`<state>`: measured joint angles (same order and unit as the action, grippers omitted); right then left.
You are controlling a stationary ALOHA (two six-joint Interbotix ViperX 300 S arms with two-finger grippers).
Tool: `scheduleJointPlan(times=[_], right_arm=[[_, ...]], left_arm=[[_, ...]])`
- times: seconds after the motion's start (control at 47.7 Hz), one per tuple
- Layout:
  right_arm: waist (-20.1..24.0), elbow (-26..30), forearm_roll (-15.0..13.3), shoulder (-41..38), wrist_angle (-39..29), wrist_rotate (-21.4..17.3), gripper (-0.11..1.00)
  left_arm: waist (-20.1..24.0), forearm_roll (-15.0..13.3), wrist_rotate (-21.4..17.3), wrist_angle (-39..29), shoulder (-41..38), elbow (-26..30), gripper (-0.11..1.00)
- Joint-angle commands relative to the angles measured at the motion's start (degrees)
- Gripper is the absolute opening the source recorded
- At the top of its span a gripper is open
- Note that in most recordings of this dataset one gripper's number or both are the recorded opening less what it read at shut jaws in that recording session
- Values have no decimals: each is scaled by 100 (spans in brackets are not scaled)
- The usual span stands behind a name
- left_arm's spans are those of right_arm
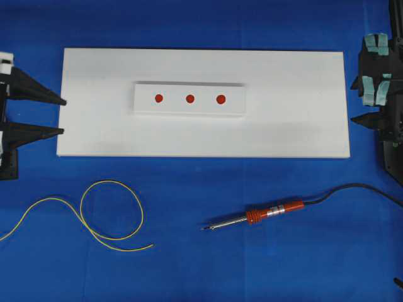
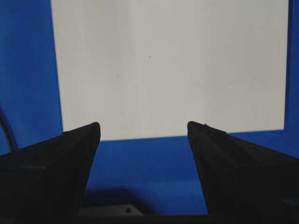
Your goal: Touch the tip of the soldering iron to the tip of the solder at the mark.
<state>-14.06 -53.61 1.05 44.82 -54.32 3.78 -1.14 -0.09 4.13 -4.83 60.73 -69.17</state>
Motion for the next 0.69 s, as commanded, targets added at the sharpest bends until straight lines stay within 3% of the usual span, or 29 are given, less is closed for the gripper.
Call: scheduleJointPlan(times=[0.0, 0.42, 0.671], right_arm=[[-9, 53, -9, 0, -35, 0, 64], [-9, -308, 0, 0, 0, 0, 64], [-9, -308, -9, 26, -79, 18, 64]], left_arm=[[26, 9, 9, -387, 70, -26, 53], [44, 18, -114, -835, -193, -229, 56], [44, 9, 9, -1415, -237, -246, 55]])
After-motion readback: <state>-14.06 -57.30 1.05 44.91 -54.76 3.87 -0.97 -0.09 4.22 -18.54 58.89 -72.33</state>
